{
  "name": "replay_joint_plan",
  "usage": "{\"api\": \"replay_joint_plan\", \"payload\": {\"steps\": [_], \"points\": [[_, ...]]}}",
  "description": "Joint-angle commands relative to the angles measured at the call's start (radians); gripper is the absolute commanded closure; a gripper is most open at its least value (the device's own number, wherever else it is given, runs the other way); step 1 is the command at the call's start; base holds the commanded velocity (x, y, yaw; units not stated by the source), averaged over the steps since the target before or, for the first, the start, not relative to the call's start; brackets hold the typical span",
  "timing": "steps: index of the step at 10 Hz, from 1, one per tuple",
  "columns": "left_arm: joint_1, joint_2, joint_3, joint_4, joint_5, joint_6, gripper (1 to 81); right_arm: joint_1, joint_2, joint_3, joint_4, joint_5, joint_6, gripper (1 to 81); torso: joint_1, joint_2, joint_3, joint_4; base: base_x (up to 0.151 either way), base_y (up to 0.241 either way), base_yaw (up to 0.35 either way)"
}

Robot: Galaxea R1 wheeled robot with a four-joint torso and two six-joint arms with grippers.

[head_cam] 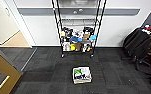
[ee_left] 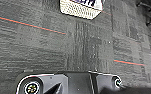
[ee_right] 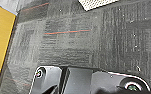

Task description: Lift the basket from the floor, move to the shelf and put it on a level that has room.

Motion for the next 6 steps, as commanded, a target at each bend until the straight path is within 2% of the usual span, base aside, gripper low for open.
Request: {"api": "replay_joint_plan", "payload": {"steps": [1, 6], "points": [[-0.045, -0.024, 0.013, 0.008, 0.05, 0.002, 1.0, 0.049, -0.019, 0.017, -0.009, -0.048, 0.0, 1.0, 0.0, 0.0, 0.0, 0.0, 0.101, 0.0, 0.0], [-0.045, -0.024, 0.012, 0.008, 0.05, 0.002, 1.0, 0.049, -0.019, 0.002, -0.008, -0.048, 0.001, 1.0, 0.0, 0.0, 0.0, 0.0, 0.101, 0.0, 0.0]]}}
